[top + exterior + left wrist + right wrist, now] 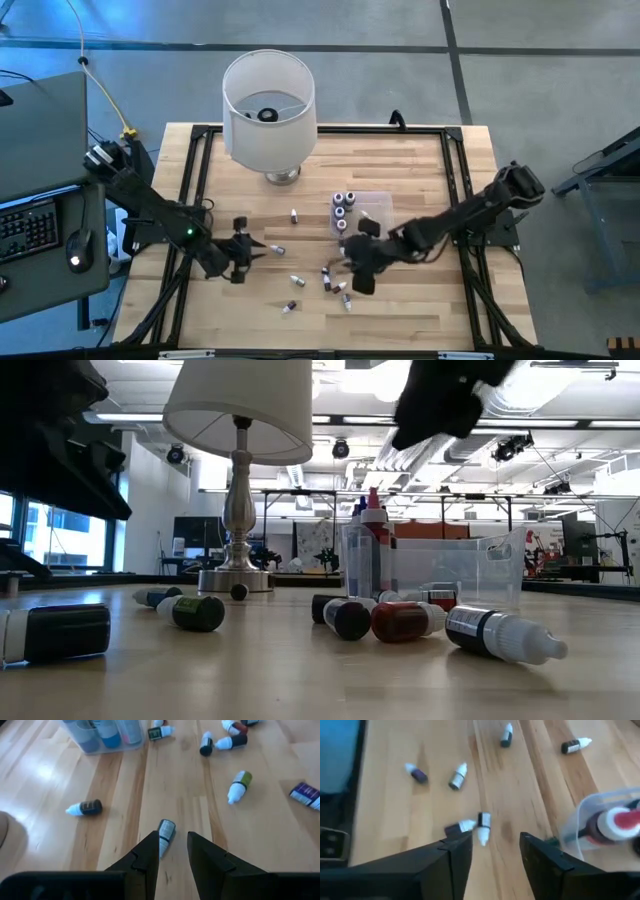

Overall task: Pick & Place food coloring
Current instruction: Put the top small red food coloring bottle into the transparent bin

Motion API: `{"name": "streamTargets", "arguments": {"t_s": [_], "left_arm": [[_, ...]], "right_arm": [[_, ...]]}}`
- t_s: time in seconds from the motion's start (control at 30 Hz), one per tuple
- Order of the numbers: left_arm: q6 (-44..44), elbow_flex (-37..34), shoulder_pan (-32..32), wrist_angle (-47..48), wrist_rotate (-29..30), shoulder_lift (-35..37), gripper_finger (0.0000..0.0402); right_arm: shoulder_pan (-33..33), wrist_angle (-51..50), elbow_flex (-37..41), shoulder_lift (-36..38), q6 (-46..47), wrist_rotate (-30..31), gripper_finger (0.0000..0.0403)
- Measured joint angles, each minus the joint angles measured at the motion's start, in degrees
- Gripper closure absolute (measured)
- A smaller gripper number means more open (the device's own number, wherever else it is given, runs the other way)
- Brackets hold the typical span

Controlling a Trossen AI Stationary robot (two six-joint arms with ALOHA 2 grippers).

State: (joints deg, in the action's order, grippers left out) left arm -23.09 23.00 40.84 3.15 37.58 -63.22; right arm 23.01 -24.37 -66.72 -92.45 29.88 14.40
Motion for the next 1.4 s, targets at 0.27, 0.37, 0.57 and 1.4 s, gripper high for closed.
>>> {"name": "streamTargets", "arguments": {"t_s": [0.27, 0.37, 0.57, 1.4], "left_arm": [[0.39, 0.02, -1.70, -3.13, 1.47, -1.05, 0.0302], [0.15, 0.02, -5.08, -3.43, -2.22, -1.05, 0.0302], [0.45, 0.02, -11.65, -3.36, -9.19, -1.05, 0.0302], [6.36, 0.02, -18.82, -3.14, -13.00, -1.05, 0.0302]], "right_arm": [[2.01, -2.86, 0.02, -8.23, -0.06, 4.16, 0.0199], [0.89, -4.13, 0.02, -10.95, -1.65, 6.18, 0.0195], [-2.03, -12.39, 0.02, -12.72, 2.12, 6.76, 0.0195], [-5.64, -11.05, -0.11, -17.59, -3.82, -1.90, 0.0268]]}}
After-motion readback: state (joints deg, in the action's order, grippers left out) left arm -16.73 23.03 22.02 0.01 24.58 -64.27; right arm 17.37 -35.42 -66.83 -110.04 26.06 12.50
